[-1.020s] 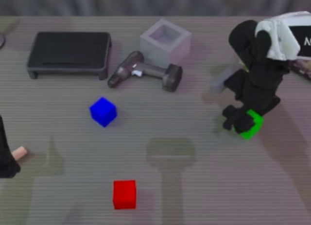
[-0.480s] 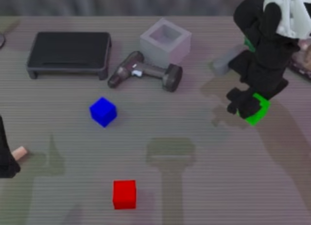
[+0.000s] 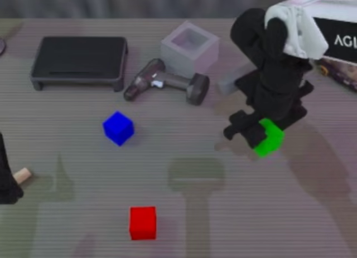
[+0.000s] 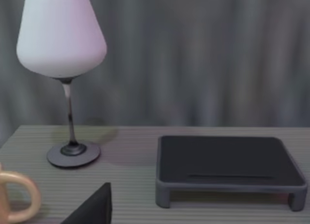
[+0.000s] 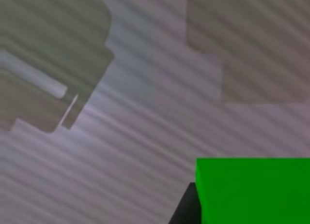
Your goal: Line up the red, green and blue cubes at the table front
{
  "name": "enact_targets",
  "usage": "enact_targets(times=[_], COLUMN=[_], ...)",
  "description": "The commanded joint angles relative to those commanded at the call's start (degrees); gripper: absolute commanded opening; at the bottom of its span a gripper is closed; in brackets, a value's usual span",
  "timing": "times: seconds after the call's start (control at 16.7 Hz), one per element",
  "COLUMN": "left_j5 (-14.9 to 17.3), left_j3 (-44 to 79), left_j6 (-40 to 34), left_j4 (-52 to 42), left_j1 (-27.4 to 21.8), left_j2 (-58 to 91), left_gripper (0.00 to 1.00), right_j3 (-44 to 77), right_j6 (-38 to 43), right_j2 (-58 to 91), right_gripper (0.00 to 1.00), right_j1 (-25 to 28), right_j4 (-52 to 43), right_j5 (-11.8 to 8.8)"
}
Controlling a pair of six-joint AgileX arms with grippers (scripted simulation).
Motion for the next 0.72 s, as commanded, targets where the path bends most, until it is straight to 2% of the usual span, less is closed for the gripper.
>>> enact_targets(times=[0.48,0.72], left_j5=[0.0,0.0], left_j3=[0.0,0.0], left_j6=[0.0,0.0], left_j4=[0.0,0.0], left_j1=[0.0,0.0], left_j2=[0.0,0.0], left_gripper=[1.00,1.00], right_j3=[-3.6,-5.2], right_j6=[41.3,53.1], right_j2=[-3.6,-6.1], right_gripper=[0.00,0.00], right_j1=[16.2,21.8], right_j4=[-1.2,-0.9], right_j5=[0.9,1.5])
